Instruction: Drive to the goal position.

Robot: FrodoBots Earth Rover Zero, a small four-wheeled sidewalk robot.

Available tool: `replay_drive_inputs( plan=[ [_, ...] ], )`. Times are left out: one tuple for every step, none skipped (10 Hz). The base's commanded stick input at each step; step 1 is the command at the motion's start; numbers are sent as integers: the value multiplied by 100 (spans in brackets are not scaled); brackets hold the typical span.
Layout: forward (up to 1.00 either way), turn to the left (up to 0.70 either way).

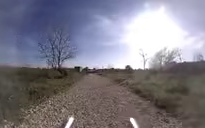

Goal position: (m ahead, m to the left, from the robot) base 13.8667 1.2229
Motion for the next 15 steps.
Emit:
replay_drive_inputs(
  plan=[
    [49, 0],
    [49, 0],
    [49, 0],
    [49, 0],
    [49, 0],
    [49, 0],
    [49, 0],
    [49, 0],
    [49, 0],
    [49, 0],
    [49, 0],
    [49, 0],
    [49, 0],
    [49, 0],
    [49, 0]
  ],
)
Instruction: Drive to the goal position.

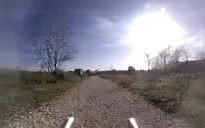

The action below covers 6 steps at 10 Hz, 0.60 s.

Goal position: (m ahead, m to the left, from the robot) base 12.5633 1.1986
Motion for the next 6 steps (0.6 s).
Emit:
replay_drive_inputs(
  plan=[
    [49, 0],
    [49, 0],
    [49, 0],
    [49, 0],
    [49, 0],
    [49, 0]
  ],
)
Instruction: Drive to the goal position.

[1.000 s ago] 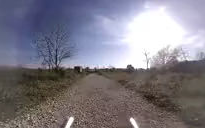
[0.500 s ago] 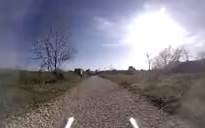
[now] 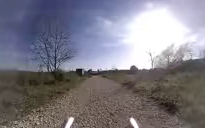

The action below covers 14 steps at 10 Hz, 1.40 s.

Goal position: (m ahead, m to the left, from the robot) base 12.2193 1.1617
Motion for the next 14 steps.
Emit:
replay_drive_inputs(
  plan=[
    [49, 0],
    [49, 0],
    [49, 0],
    [49, 0],
    [49, 0],
    [49, 0],
    [49, 0],
    [49, 0],
    [49, 0],
    [49, 0],
    [49, 0],
    [49, 0],
    [49, 0],
    [49, 0]
  ],
)
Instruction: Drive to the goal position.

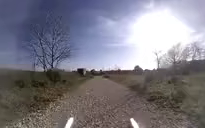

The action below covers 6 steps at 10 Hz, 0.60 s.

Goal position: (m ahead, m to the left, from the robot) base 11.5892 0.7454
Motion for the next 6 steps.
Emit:
replay_drive_inputs(
  plan=[
    [49, 0],
    [49, 0],
    [49, 0],
    [49, 0],
    [49, 0],
    [49, 0]
  ],
)
